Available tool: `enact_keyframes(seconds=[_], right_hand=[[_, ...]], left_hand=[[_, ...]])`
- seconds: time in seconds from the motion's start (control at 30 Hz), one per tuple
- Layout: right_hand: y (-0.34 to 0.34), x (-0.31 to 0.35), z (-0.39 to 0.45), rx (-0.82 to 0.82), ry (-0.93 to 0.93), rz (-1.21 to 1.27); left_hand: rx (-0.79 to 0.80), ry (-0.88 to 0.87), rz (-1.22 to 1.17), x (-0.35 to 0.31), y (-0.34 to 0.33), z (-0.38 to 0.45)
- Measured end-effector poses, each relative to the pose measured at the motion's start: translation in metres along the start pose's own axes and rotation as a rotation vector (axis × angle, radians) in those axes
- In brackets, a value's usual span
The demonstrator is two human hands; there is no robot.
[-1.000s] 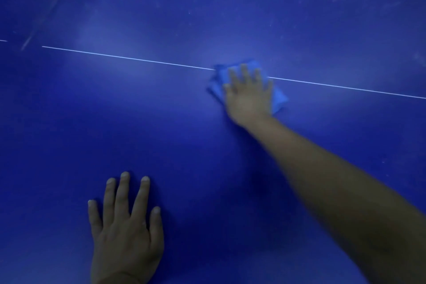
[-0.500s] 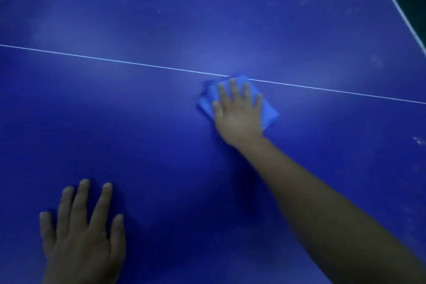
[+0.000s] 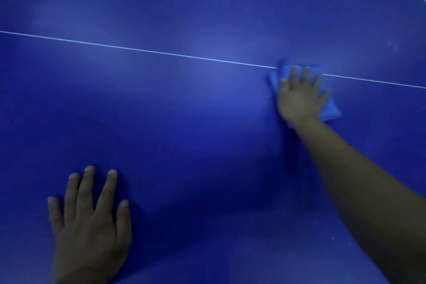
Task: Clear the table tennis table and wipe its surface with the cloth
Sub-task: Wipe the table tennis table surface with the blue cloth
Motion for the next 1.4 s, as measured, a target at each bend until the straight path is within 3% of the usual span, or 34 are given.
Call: enact_keyframes(seconds=[0.1, 0.17, 0.27, 0.37, 0.43, 0.53, 0.67, 0.73, 0.8, 0.87, 0.93, 1.0, 1.17, 1.27, 1.3, 1.4], right_hand=[[-0.034, 0.085, -0.078, 0.119, 0.514, -0.056], [-0.037, 0.085, -0.084, 0.218, 0.636, -0.098], [-0.006, 0.004, -0.004, 0.095, 0.431, -0.246], [0.026, -0.086, 0.057, 0.090, 0.144, -0.225], [0.032, -0.091, 0.047, 0.083, 0.147, -0.151], [0.018, -0.061, -0.023, 0.133, 0.421, -0.150], [0.004, -0.054, -0.199, 0.226, 0.974, -0.174], [0.002, -0.058, -0.222, 0.342, 1.124, -0.190], [0.004, -0.055, -0.173, 0.272, 1.031, -0.228], [0.019, -0.066, -0.089, 0.145, 0.625, -0.167], [0.026, -0.072, -0.055, 0.104, 0.362, -0.104], [0.018, -0.056, -0.087, 0.096, 0.424, -0.133], [-0.002, -0.055, -0.322, 0.285, 1.132, -0.151], [0.002, -0.075, -0.343, 0.383, 1.330, -0.172], [0.001, -0.074, -0.312, 0.338, 1.279, -0.218], [0.018, -0.088, -0.182, 0.199, 0.738, -0.186]], left_hand=[[0.006, -0.019, 0.019, -0.001, -0.001, 0.001], [0.030, -0.014, 0.040, 0.000, -0.005, 0.002], [0.052, -0.007, 0.042, 0.001, -0.006, 0.002], [0.052, -0.020, 0.052, 0.000, -0.004, 0.001], [0.044, -0.019, 0.045, -0.002, 0.000, 0.001], [0.043, -0.023, 0.021, -0.003, 0.002, -0.001], [0.015, -0.050, 0.007, -0.006, 0.006, -0.001], [0.009, -0.050, -0.001, -0.006, 0.005, -0.002], [-0.008, -0.045, -0.012, -0.007, 0.006, -0.003], [-0.024, -0.043, -0.006, -0.007, 0.007, -0.002], [-0.040, -0.040, 0.015, -0.007, 0.008, -0.001], [-0.051, -0.058, 0.054, -0.009, 0.010, -0.002], [-0.076, -0.060, 0.027, -0.014, 0.020, -0.018], [-0.134, -0.145, -0.079, -0.029, 0.031, -0.058], [-0.156, -0.190, -0.101, -0.036, 0.034, -0.077], [-0.168, -0.343, -0.109, -0.061, 0.031, -0.139]])
Point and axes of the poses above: each hand's wrist, its own z-axis towards the middle knuckle, its own y-axis out of the back of the hand, x = y × z, the point moved 10 cm from there along z, towards the middle knuckle, and after that the axes turned 10 degrees about z, right-handed, at the moved point
